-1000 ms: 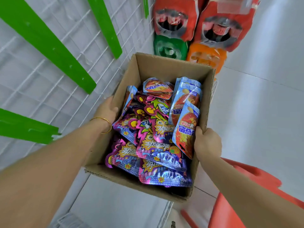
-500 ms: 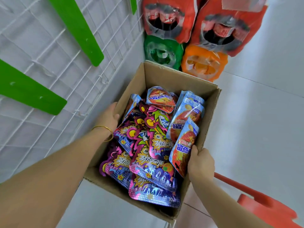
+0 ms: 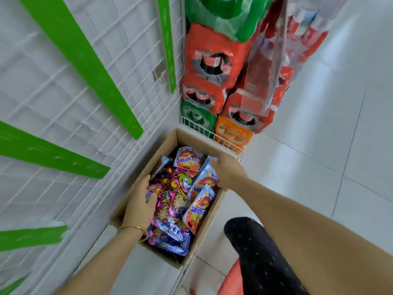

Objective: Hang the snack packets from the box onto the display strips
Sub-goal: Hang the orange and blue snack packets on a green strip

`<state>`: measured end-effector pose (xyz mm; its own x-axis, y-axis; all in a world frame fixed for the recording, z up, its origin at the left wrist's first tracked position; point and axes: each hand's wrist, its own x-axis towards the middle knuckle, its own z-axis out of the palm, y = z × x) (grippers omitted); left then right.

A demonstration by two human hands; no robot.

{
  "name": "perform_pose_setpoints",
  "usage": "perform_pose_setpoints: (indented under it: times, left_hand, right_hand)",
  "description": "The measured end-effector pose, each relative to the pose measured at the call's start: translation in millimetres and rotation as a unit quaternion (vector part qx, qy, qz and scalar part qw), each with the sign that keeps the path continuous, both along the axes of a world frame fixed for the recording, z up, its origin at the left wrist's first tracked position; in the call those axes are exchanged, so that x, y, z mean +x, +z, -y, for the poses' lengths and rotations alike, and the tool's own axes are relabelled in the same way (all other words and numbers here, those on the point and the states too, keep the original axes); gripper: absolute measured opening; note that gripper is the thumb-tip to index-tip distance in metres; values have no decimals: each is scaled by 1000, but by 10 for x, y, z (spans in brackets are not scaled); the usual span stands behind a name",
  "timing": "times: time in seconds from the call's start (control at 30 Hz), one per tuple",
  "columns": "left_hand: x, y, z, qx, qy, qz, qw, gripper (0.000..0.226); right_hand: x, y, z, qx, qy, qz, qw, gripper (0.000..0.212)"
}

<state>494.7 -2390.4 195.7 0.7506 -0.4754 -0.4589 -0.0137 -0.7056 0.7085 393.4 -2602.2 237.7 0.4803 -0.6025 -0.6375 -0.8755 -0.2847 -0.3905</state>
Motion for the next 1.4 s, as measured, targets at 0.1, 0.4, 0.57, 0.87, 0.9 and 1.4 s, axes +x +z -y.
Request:
perform_pose_setpoints:
  times: [0.1,0.4,0.57,0.87,0.9,1.4]
  left_hand:
    - [-80,247,117,-11,40,-11,999,50]
    - [66,-650,551,30,224,131,965,50]
    - [96,-1131,778,21,258,195,946,48]
    - [261,-1518,898,-30,215,285,933,35]
    - [271,-1535,890,-7,201,298,933,33]
    - [107,-1706,1432,377,56,214,900,62]
  right_hand:
    - [223,161,134,-40,64,27,997,29]
    - [660,-1277,572,-128,294,22,947,39]
    - [699,-2025,701,-202,374,84,901,47]
    - [716,-2506,769,-301,368,246,845,54]
    - [702,-2504,777,-289,371,251,846,55]
    - [706,-2348,884,-187,366,257,875,57]
